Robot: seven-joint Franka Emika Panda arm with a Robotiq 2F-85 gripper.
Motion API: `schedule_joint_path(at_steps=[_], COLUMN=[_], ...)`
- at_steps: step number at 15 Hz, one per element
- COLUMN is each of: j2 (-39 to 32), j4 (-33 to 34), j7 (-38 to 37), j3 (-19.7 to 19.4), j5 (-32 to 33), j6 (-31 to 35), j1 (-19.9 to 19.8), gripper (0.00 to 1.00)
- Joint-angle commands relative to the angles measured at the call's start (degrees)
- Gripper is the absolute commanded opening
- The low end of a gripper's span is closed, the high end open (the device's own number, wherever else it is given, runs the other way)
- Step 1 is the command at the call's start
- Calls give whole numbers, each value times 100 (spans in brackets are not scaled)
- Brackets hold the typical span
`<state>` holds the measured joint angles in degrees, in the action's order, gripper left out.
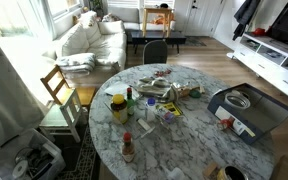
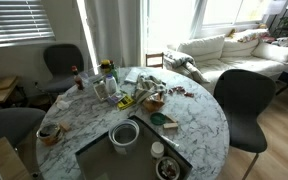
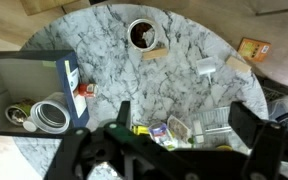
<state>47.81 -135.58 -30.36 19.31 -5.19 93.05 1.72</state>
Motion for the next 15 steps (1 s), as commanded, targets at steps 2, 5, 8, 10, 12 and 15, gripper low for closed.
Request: schedule_joint_path(at_steps=[2, 5, 8, 10, 12, 15], j2=[-7, -31, -84, -120, -115, -262], j4=[-185, -310, -238, -249, -227, -162], j7=[-276, -339, -270, -200, -217, -316], j3=[-637, -1151, -1291, -1399, -1330, -1383], j5=[290, 615, 710, 725, 726, 685], j6=[107, 159, 101, 124, 123, 91], j1=[-739, -1302, -1401, -1498, -1442, -1521], gripper=[100, 100, 100, 100, 100, 100])
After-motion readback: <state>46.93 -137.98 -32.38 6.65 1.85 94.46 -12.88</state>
